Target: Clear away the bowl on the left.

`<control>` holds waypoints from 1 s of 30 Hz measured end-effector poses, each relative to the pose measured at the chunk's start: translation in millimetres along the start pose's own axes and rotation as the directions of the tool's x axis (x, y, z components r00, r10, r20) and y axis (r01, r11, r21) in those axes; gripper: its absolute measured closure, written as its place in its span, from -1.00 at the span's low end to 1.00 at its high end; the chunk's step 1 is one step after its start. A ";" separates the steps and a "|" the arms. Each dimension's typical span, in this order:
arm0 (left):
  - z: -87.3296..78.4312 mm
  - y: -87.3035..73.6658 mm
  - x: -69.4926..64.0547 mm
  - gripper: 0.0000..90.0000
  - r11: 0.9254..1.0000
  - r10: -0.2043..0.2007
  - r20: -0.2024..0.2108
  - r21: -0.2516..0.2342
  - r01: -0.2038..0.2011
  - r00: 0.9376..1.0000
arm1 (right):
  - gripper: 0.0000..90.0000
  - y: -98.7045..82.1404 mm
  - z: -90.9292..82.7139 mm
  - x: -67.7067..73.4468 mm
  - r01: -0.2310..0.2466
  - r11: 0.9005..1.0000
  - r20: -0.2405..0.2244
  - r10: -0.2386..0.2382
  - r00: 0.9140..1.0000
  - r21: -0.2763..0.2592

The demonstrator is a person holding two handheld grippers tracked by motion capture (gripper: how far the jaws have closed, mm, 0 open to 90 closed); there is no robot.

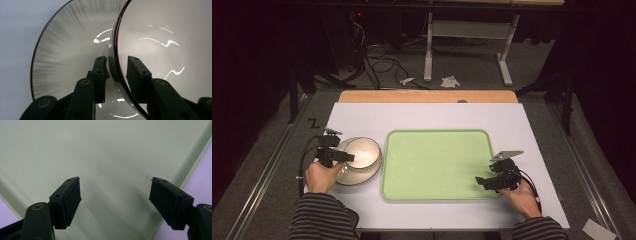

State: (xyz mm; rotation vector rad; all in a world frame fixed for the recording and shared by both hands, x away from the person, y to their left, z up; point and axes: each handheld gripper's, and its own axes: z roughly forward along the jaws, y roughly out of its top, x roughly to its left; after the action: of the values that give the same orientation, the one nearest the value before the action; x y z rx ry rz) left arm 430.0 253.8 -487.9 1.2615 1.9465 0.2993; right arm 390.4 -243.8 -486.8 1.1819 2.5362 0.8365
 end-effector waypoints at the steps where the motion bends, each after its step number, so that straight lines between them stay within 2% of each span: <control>1: 0.0 -0.2 -0.6 0.56 1.000 -0.002 0.003 0.000 0.002 1.000 | -0.41 0.1 0.0 -0.1 0.002 1.000 0.000 -0.002 1.000 -0.001; 11: -0.5 -0.2 0.5 0.73 1.000 0.005 0.005 0.013 -0.005 1.000 | -0.41 0.1 0.0 -0.1 0.000 1.000 -0.002 0.000 1.000 0.003; 22: -2.5 3.1 1.5 0.83 1.000 -0.019 0.024 0.011 0.019 1.000 | -0.41 0.1 -0.2 0.0 -0.004 1.000 0.000 0.004 1.000 -0.001; 30: -7.6 3.9 -1.4 0.83 1.000 0.002 0.034 -0.007 -0.002 0.999 | -0.41 -0.2 -0.9 1.2 0.006 1.000 0.007 -0.006 1.000 -0.001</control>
State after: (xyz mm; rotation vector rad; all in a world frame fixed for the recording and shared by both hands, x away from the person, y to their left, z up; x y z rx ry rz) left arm 427.5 256.0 -480.0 1.2564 1.9136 0.2836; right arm 389.0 -243.4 -486.2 1.1746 2.5320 0.8317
